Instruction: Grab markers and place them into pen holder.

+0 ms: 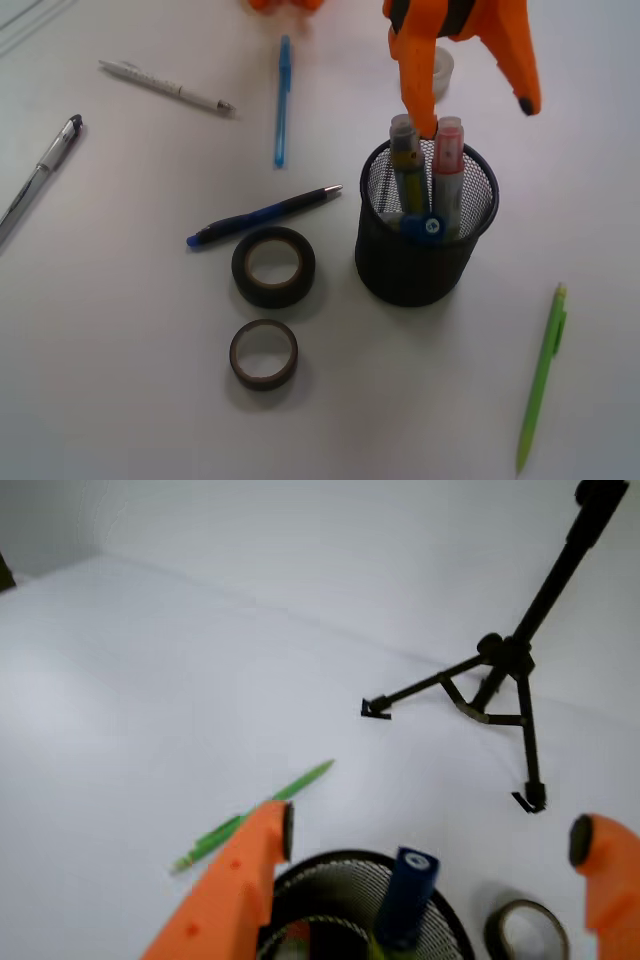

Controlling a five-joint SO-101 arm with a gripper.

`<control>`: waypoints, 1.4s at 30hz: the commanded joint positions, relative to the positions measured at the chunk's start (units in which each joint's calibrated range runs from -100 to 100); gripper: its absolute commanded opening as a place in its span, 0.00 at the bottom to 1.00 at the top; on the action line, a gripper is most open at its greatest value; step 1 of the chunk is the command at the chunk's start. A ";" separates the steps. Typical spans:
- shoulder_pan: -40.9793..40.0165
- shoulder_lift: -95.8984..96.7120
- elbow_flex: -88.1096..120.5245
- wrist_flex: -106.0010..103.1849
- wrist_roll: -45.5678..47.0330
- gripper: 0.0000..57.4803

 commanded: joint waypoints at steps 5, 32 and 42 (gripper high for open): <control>8.15 -15.49 -10.18 47.93 5.18 0.54; 24.30 -70.66 35.29 68.40 6.59 0.54; 19.44 -89.61 58.48 61.22 7.37 0.54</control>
